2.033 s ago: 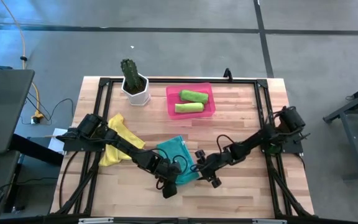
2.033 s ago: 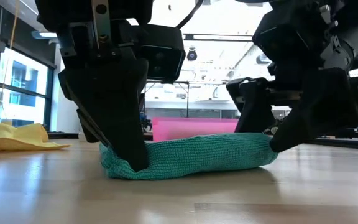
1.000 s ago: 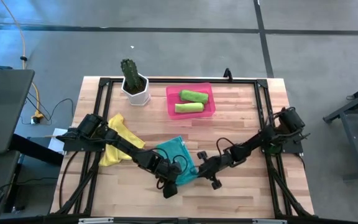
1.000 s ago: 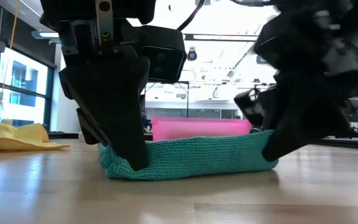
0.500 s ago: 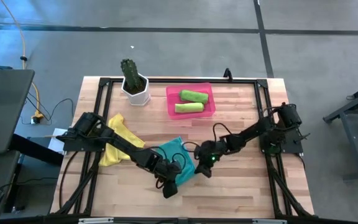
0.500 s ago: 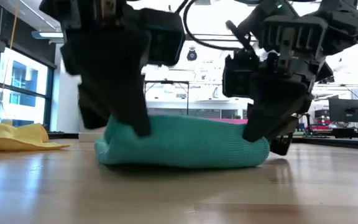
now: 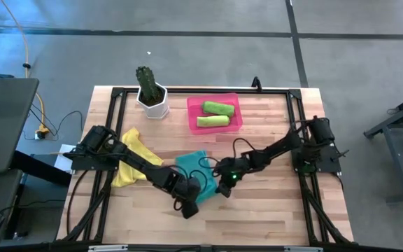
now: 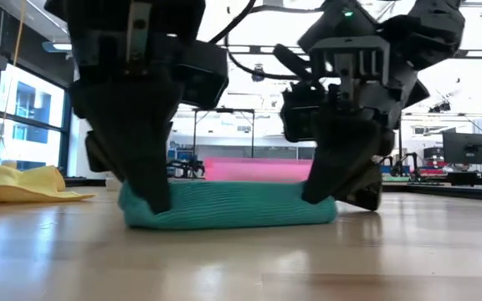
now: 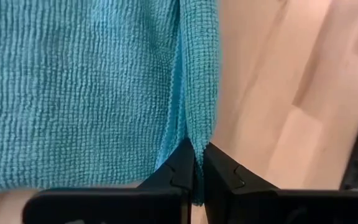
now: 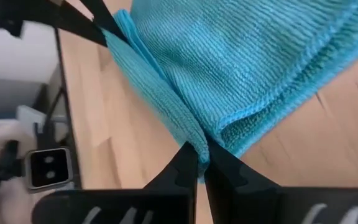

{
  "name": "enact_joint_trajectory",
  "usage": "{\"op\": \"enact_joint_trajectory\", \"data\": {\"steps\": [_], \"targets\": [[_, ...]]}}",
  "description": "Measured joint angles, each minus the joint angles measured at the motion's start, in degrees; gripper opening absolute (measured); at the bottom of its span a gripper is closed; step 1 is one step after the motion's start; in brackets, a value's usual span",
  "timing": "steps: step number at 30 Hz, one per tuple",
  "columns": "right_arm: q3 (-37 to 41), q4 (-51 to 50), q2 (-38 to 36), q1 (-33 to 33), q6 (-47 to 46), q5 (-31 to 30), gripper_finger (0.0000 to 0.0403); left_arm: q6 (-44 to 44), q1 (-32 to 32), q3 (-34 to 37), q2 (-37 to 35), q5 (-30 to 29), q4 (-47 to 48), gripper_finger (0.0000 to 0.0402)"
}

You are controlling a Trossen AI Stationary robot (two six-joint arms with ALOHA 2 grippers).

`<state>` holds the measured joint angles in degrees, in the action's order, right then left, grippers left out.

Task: Roll microfiber towels into tight, uniform cylinder then place into a basket
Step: Roll the blue microfiber cloth

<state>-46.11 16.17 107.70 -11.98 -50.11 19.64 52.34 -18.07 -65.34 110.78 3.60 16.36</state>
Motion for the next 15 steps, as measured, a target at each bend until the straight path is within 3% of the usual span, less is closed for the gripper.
{"op": "enact_joint_trajectory", "data": {"steps": [7,15], "targets": [[-8.11,-11.08,3.08,0.13,7.95,-0.29,0.0005,0.21,-0.08,0.00,0.00,-0.67,2.34,0.0008],[-8.42,-11.75,3.15,-0.12,15.08,-1.65,0.0025,3.15,0.06,0.00,-0.11,-1.01,3.49,0.0008]]}}
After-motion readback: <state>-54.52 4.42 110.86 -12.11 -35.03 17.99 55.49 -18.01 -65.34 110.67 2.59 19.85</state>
